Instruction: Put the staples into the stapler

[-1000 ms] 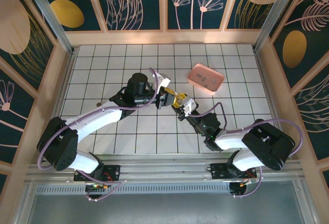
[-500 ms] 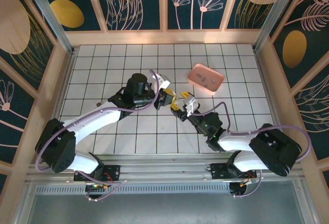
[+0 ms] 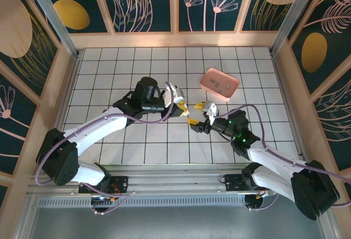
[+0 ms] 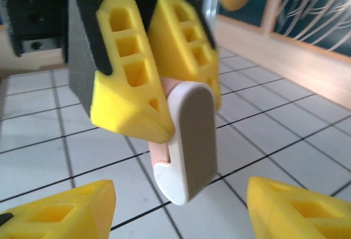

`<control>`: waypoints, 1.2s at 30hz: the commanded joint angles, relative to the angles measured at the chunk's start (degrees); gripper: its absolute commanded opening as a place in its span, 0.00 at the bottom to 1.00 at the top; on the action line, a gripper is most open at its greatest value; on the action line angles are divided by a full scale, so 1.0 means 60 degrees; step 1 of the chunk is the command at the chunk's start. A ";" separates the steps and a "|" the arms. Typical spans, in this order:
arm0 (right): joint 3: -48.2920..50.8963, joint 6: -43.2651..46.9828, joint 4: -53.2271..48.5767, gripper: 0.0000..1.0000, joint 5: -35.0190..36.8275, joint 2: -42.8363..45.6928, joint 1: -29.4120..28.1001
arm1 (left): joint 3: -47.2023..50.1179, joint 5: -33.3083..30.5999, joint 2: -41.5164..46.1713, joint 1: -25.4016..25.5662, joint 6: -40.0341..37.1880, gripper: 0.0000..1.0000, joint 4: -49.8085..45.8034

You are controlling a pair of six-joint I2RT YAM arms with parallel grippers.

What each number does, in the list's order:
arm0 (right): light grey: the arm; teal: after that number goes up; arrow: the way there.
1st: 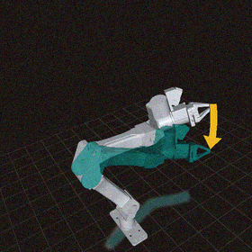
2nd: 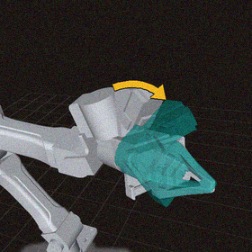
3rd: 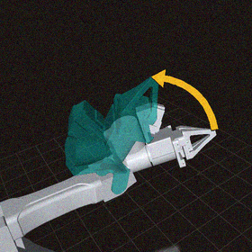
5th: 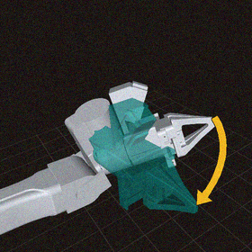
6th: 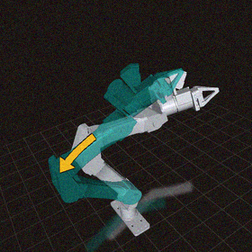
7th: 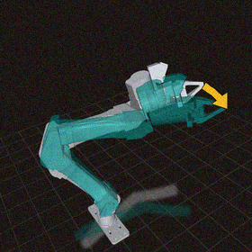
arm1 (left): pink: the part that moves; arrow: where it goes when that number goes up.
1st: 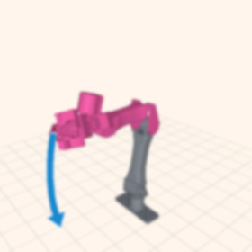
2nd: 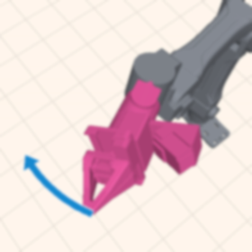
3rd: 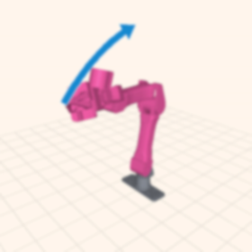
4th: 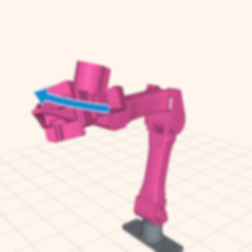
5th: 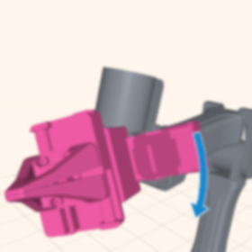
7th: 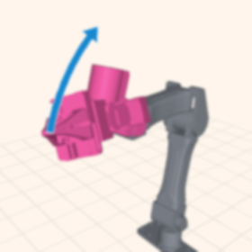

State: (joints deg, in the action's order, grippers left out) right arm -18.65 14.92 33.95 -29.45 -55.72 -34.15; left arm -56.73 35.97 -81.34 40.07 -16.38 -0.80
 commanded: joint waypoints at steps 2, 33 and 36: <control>-0.0814 0.0843 -0.1958 0.65 -0.1915 -0.0008 0.0197 | -0.0127 0.1448 0.0313 -0.0028 -0.1047 0.00 -0.0064; -0.2557 0.1707 -0.3220 0.15 -0.5095 -0.1038 0.1408 | 0.0109 0.2433 0.0659 -0.0016 -0.1471 0.34 0.0431; -0.2346 0.1753 -0.3013 0.12 -0.5214 -0.0952 0.1570 | 0.0677 0.2337 0.1004 -0.0020 -0.1484 0.61 0.0912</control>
State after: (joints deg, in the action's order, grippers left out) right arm -32.99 25.19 14.66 -58.78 -62.17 -26.00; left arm -54.89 49.43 -77.25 40.10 -24.95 1.19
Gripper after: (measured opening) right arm 0.238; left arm 0.579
